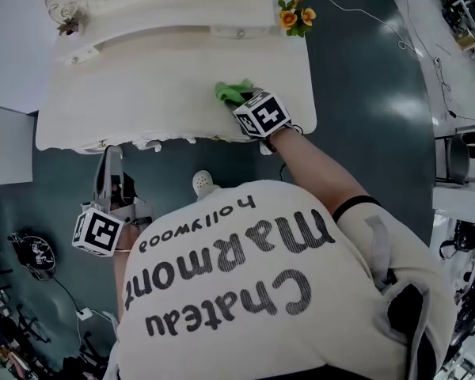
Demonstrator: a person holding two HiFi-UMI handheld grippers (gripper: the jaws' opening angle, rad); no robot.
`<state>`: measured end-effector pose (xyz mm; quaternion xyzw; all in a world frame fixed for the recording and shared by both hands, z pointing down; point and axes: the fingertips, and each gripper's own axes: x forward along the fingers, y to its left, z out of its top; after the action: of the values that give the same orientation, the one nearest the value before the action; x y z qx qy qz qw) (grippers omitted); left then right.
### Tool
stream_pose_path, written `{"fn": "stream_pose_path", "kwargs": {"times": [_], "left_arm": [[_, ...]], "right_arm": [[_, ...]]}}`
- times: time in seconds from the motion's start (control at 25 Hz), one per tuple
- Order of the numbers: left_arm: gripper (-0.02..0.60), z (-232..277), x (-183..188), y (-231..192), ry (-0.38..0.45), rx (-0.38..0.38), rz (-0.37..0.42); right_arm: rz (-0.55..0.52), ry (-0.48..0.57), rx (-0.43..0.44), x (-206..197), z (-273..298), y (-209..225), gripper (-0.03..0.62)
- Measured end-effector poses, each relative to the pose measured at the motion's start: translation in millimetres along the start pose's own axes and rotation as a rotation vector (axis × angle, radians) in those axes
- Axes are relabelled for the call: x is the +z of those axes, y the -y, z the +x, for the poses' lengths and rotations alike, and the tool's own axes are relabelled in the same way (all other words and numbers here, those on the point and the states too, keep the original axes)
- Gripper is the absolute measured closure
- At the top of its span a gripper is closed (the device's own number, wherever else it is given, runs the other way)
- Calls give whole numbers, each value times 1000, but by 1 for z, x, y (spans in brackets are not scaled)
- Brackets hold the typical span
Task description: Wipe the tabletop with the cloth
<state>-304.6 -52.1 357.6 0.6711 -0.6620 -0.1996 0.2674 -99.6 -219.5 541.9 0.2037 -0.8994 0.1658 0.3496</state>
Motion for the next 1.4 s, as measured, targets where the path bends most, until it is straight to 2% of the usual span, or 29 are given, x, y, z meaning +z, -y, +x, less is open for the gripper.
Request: {"fn": "stream_pose_path", "kwargs": {"times": [0.6,1.4], "left_arm": [[575,11,-25,34,-25,-35,2],[575,6,-60,67,-69,-42,22]], "right_arm": [[57,19,-79,-33,-42,43,507],[117,37,-180,-72,-91,96,507]]}}
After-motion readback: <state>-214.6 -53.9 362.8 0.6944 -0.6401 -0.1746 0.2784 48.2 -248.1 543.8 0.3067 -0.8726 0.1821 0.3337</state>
